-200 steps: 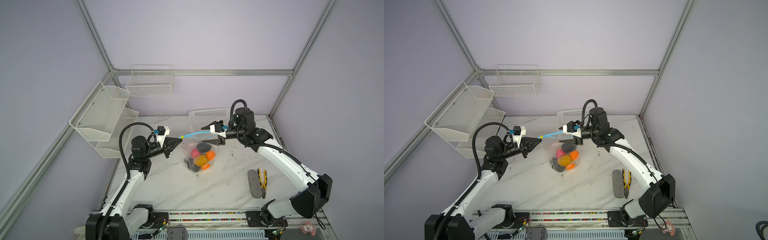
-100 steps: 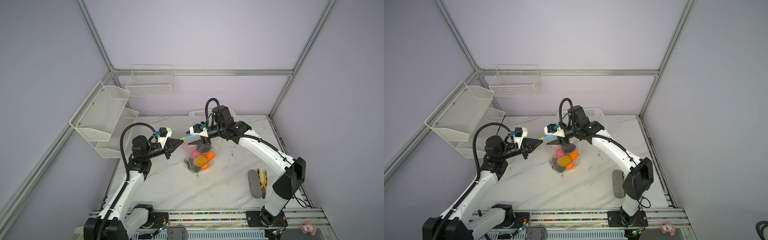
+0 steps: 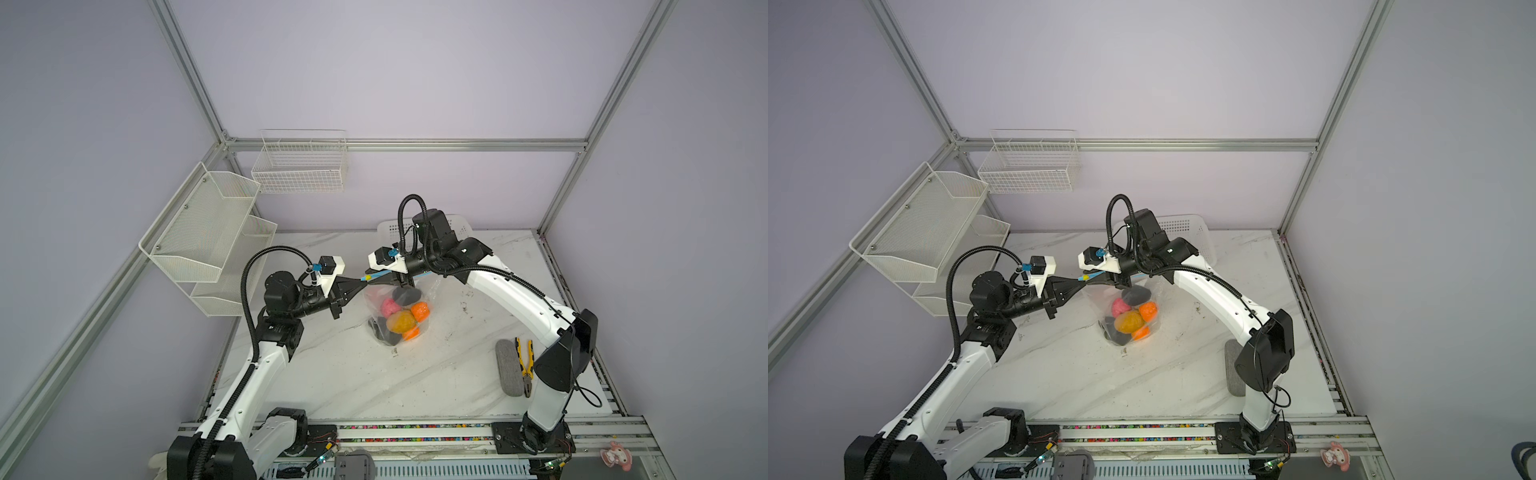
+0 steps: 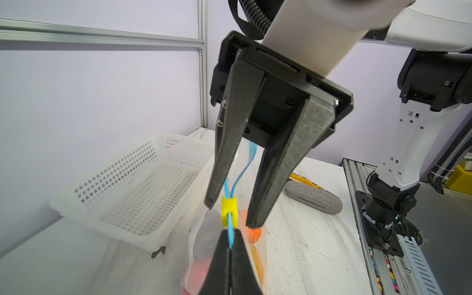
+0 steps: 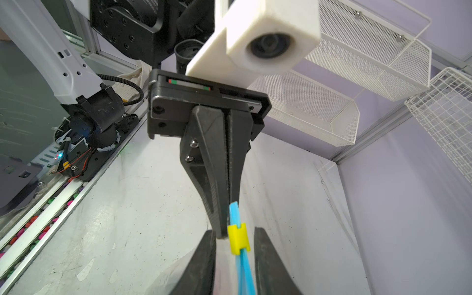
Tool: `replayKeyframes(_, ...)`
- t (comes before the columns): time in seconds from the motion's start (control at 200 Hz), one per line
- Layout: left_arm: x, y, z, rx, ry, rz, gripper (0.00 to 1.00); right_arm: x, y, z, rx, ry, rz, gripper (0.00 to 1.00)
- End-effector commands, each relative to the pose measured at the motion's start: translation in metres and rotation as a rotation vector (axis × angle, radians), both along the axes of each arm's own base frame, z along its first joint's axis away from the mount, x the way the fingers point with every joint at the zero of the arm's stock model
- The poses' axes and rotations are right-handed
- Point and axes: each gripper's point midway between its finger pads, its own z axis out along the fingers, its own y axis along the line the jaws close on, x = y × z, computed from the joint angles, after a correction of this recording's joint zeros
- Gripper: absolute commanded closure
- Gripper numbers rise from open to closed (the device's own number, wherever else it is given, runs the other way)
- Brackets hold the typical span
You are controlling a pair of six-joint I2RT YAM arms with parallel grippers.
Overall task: Place the food in the zip-top bag and seal the zipper
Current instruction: 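Move the right gripper to the left gripper and pinch the zipper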
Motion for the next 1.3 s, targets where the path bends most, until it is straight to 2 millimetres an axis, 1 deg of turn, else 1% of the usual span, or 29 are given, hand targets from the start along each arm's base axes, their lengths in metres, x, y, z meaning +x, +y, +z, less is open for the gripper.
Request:
replayKeyframes(0.0, -0.003, -0.001, 0.045, 0.002, -0.141, 0.002, 1.00, -0.005, 0.001, -0.001, -0.016, -0.007, 0.024, 0.79)
replayKeyframes(0.07, -0.002, -0.001, 0.045, 0.001, -0.142, 0.009, 1.00, -0.005, 0.001, -0.001, -0.019, -0.010, 0.025, 0.86)
replayKeyframes(0.11, -0.001, 0.000, 0.045, 0.001, -0.139, 0.014, 1.00, -0.005, 0.001, 0.000, -0.020, -0.013, 0.023, 0.88)
replayKeyframes(0.2, -0.001, 0.001, 0.045, 0.000, -0.141, 0.022, 1.00, -0.004, 0.001, 0.000, -0.019, -0.015, 0.018, 0.89)
replayKeyframes(0.255, -0.001, 0.001, 0.045, -0.001, -0.139, 0.028, 1.00, -0.004, 0.001, -0.001, -0.023, -0.018, 0.013, 0.91)
replayKeyframes(0.53, -0.002, 0.003, 0.045, -0.003, -0.146, 0.044, 1.00, 0.010, -0.001, -0.007, -0.059, -0.036, -0.057, 0.95)
replayKeyframes(0.685, -0.004, 0.003, 0.043, -0.004, -0.145, 0.048, 1.00, 0.018, -0.007, -0.007, -0.067, -0.034, -0.088, 0.96)
replayKeyframes(0.83, -0.002, 0.009, 0.045, -0.027, -0.151, 0.104, 1.00, 0.024, -0.015, -0.005, -0.064, -0.040, -0.110, 0.96)
replayKeyframes(1.025, 0.001, 0.009, 0.042, -0.027, -0.144, 0.110, 1.00, 0.027, -0.024, -0.004, -0.066, -0.040, -0.127, 0.96)
replayKeyframes(1.205, 0.001, 0.012, 0.038, -0.007, -0.142, 0.134, 1.00, 0.039, -0.043, -0.004, -0.074, -0.040, -0.184, 0.96)
replayKeyframes(1.295, 0.000, 0.011, 0.037, 0.007, -0.145, 0.124, 1.00, 0.037, -0.045, -0.002, -0.070, -0.039, -0.179, 0.96)
